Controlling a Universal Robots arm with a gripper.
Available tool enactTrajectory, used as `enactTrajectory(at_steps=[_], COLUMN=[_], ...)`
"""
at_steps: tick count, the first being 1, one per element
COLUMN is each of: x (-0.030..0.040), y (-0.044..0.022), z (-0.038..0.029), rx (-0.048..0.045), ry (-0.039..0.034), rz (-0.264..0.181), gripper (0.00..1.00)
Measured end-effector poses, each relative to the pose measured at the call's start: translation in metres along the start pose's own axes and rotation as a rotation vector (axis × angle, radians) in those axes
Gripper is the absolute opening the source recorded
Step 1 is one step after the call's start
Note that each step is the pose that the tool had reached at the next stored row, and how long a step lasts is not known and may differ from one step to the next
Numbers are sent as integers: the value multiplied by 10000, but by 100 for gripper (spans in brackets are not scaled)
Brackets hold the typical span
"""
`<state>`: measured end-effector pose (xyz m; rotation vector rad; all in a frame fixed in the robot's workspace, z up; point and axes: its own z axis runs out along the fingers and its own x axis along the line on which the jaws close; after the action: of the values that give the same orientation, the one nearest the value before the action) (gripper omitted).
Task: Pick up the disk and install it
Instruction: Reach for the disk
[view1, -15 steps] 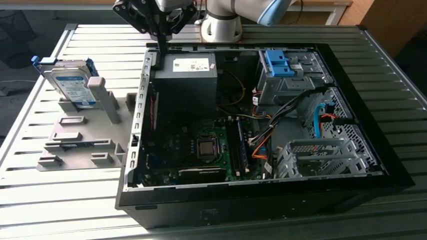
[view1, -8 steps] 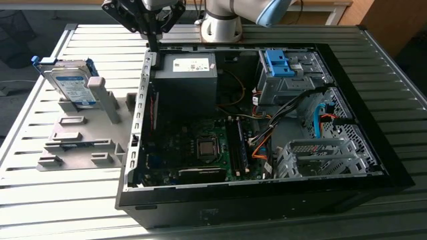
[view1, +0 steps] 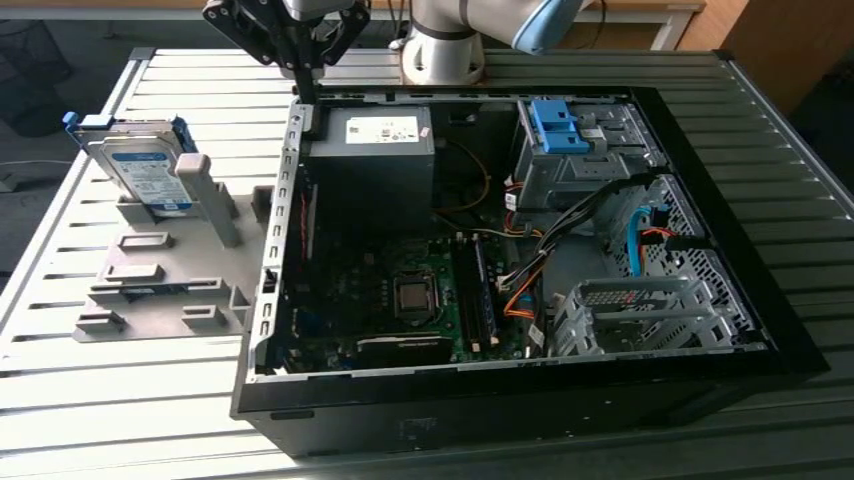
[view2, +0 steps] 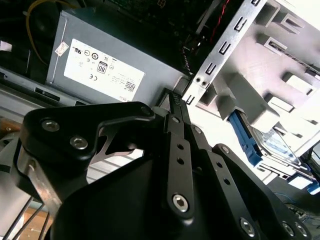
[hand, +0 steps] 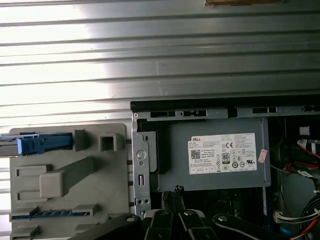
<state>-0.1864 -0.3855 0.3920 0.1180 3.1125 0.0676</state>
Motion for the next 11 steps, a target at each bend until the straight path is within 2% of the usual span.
enactTrajectory(at_steps=[11], x=[66], y=[89], z=[2], rx=[1], ry=[0], rz=[-1], gripper=[11])
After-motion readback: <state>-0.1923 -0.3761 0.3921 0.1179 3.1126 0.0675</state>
